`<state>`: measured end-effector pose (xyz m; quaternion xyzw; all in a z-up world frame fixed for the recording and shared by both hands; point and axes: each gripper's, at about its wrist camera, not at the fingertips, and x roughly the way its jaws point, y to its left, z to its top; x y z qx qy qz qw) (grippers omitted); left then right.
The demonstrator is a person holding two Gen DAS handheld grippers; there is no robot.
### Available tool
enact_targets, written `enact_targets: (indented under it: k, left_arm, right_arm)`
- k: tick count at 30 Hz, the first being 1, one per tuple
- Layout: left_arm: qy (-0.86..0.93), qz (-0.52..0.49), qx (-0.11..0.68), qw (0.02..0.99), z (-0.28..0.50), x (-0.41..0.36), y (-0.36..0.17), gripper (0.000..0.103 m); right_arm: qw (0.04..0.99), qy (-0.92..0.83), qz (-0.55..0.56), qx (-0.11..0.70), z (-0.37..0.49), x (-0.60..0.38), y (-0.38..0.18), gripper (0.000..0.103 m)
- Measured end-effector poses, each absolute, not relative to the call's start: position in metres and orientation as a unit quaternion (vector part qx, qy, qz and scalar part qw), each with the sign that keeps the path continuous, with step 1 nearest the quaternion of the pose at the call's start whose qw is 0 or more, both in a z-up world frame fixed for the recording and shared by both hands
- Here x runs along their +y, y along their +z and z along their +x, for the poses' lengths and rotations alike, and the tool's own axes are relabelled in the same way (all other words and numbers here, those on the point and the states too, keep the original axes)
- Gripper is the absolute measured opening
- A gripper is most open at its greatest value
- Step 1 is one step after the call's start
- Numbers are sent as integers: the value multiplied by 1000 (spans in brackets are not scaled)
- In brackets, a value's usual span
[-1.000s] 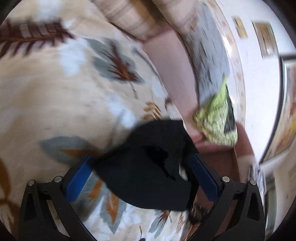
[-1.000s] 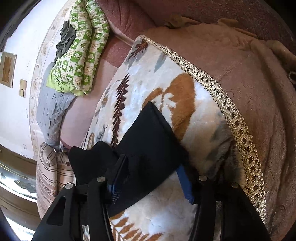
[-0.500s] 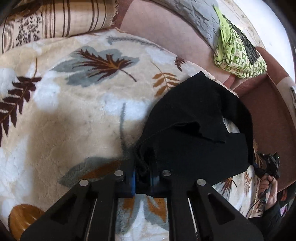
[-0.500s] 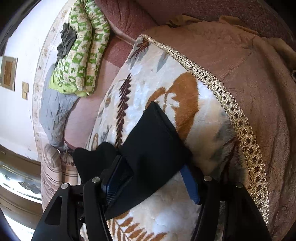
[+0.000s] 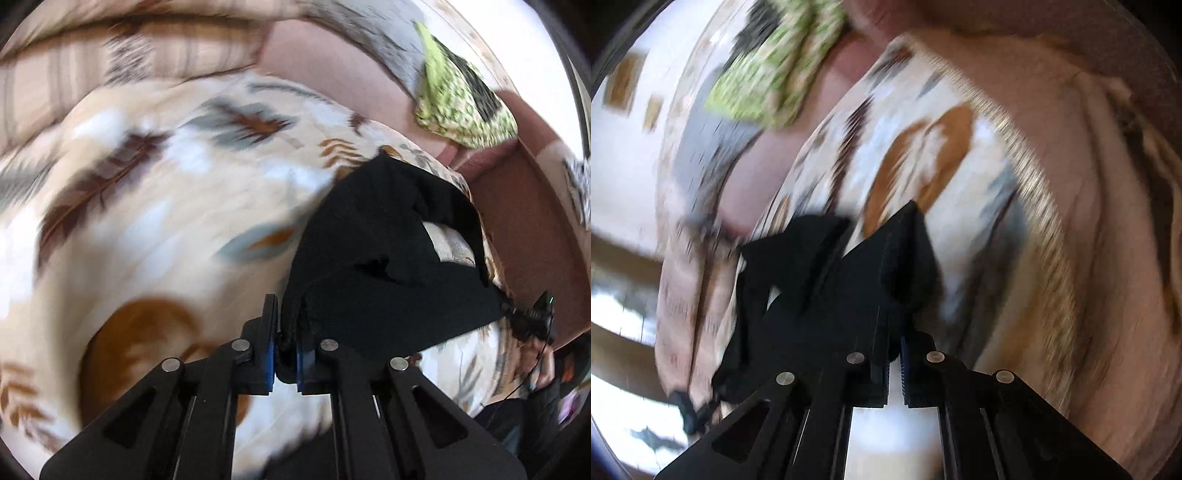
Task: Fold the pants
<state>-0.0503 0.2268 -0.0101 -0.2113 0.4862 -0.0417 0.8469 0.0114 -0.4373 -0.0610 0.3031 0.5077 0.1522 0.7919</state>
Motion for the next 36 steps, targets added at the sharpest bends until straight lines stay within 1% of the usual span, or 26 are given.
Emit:
enact_targets:
  k: [5, 7, 8, 10, 11, 12, 13, 14, 15, 16, 17, 18, 20, 23, 25, 27, 28, 29, 30, 31, 32, 36]
  left_arm:
    - [-2, -239, 482, 843, -78, 266, -14, 5]
    - [14, -237, 487, 840, -77, 270, -21, 6]
    - [22, -230, 493, 839, -74, 269, -26, 8]
    - [55, -221, 501, 835, -71, 271, -34, 19]
    - [72, -228, 498, 834, -70, 274, -37, 30]
    - [79, -238, 492, 834, -70, 278, -38, 34]
    - [83, -248, 485, 835, -72, 282, -38, 35]
    - [90, -257, 477, 835, -73, 284, -38, 38]
    - [101, -261, 472, 836, -75, 287, -36, 45]
    - [117, -260, 465, 838, -77, 288, -33, 47]
    - [130, -256, 454, 843, -79, 289, -27, 47]
    - [143, -247, 438, 852, -83, 289, -19, 47]
    - [153, -237, 416, 864, -90, 287, -5, 48]
    - [133, -227, 385, 885, -95, 281, 21, 58]
    - [91, -235, 374, 893, -99, 272, 37, 62]
    - [31, -282, 376, 882, -102, 264, 39, 75]
    - [-5, -319, 387, 865, -100, 259, 35, 77]
    - [-37, -354, 404, 843, -97, 253, 27, 77]
    - [-61, -386, 430, 814, -89, 244, 14, 77]
    - [-71, -409, 453, 789, -82, 235, 3, 77]
    - [-83, -431, 471, 765, -74, 224, -9, 77]
    - [-104, -445, 511, 728, -46, 192, -31, 77]
  right_arm:
    - [762, 224, 245, 556, -13, -400, -68, 3]
    - [774, 203, 230, 553, -12, -400, -66, 6]
    - [794, 172, 211, 544, -11, -403, -62, 13]
    - [842, 78, 163, 509, -6, -410, -44, 25]
    - [859, 51, 155, 485, -4, -412, -35, 36]
    - [871, 56, 179, 453, -2, -414, -25, 45]
    - [871, 90, 234, 422, 3, -416, -19, 49]
    - [865, 114, 269, 408, 8, -416, -18, 58]
    - [844, 150, 331, 393, 17, -415, -21, 65]
    - [816, 175, 390, 390, 29, -412, -30, 69]
    - [793, 188, 426, 394, 39, -408, -39, 70]
    - [765, 194, 461, 406, 53, -401, -52, 70]
    - [741, 189, 482, 427, 69, -391, -68, 70]
    - [736, 166, 476, 451, 92, -379, -80, 70]
    - [743, 154, 469, 452, 97, -375, -84, 70]
    - [743, 154, 476, 444, 99, -376, -86, 67]
    - [745, 157, 474, 441, 99, -376, -86, 66]
    - [751, 157, 467, 439, 101, -374, -87, 55]
    - [757, 162, 455, 440, 102, -371, -86, 29]
    - [764, 166, 439, 443, 105, -369, -85, 16]
    - [772, 168, 426, 441, 104, -368, -80, 5]
    - [813, 173, 380, 407, 98, -364, -55, 4]
